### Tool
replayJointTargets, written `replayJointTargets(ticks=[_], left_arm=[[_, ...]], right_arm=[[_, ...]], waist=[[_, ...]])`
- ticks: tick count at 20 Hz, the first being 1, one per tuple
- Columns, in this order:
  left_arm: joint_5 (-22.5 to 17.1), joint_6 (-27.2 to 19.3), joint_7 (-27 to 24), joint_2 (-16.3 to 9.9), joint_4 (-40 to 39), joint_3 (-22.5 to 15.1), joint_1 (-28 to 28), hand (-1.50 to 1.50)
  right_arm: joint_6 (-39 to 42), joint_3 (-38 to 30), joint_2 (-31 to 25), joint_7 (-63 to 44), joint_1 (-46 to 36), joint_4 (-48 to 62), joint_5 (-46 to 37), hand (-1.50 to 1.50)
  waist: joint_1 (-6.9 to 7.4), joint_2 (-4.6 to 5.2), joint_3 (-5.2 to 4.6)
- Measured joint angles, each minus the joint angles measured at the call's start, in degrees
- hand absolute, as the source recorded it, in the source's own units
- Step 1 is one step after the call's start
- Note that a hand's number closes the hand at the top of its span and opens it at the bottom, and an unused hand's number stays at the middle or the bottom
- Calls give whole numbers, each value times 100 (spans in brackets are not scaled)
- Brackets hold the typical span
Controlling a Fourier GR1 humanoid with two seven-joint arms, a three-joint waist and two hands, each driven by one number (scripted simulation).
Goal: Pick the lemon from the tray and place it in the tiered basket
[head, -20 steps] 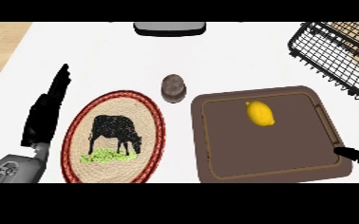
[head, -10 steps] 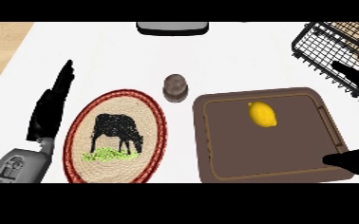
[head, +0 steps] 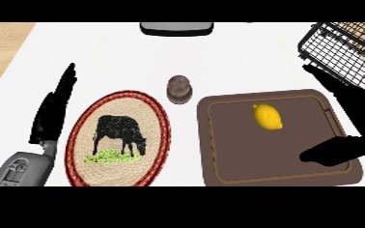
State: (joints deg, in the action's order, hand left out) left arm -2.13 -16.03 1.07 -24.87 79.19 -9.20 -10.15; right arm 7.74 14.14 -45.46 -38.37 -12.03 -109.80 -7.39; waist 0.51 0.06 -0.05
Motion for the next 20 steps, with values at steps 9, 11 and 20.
replayJointTargets(ticks=[9, 11, 20], left_arm=[[280, 207, 264, 147, 395, 237, 191, 0], [309, 282, 102, 202, 233, 357, 200, 0], [505, 530, 238, 343, 273, 636, 101, 0]], right_arm=[[426, 221, 779, -195, 53, 290, -1002, -150], [479, 222, 883, -149, 233, 186, -1214, -150], [456, 315, 1296, 167, 626, 125, -2468, -150]], waist=[[-33, -7, 5], [-46, -8, 4], [-57, -9, 6]])
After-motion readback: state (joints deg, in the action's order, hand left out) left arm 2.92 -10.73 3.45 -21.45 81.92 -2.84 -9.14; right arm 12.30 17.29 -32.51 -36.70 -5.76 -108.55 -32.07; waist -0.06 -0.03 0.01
